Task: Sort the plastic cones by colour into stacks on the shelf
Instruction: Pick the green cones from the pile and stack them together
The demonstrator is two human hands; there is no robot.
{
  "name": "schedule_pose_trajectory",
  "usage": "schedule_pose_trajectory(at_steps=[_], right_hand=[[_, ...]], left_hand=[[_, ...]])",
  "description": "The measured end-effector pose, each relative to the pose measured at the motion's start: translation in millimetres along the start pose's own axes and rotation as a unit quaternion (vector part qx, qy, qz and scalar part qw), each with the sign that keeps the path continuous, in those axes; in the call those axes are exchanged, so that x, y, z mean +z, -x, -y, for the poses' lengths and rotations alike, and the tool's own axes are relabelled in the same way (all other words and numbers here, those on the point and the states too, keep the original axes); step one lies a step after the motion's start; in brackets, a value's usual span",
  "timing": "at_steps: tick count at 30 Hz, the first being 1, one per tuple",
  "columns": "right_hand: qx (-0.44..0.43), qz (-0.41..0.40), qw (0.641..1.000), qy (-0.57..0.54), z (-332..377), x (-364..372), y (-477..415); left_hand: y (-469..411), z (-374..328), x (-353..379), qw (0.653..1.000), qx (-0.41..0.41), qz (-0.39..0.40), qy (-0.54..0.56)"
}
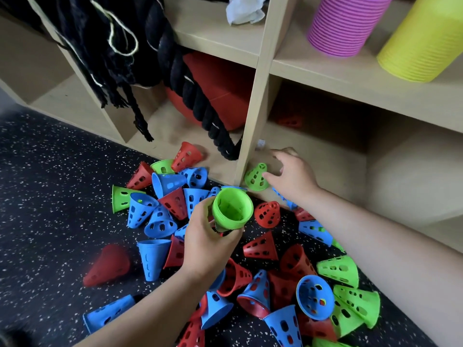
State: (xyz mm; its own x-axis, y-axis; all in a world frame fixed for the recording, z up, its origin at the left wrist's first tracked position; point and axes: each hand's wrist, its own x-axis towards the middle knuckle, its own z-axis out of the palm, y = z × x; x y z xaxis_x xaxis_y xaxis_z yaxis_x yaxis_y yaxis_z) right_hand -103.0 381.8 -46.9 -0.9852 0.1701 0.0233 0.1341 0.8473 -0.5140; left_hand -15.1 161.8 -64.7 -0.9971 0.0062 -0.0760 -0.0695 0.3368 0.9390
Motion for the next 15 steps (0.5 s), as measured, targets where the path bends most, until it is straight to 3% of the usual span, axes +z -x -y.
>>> schedule_pose_trajectory(at_steps=[7,11,15], right_hand=[[0.096,0.036,0.995,0.0,-5.9,30.1,-29.0],[0.078,0.022,0.997,-0.003,-2.5,28.8,-15.4],[0.087,0.083,0.993,-0.002,-1.7,28.1,2.1]], left_hand=[[-7.3,1.7,-0.7,1.0,0.004,0.002,0.009],[-12.1,2.4,-1.0,1.0,0.009,-0.001,0.006],[-13.7,5.0,-1.5,1.0,0.008,0.0,0.008]])
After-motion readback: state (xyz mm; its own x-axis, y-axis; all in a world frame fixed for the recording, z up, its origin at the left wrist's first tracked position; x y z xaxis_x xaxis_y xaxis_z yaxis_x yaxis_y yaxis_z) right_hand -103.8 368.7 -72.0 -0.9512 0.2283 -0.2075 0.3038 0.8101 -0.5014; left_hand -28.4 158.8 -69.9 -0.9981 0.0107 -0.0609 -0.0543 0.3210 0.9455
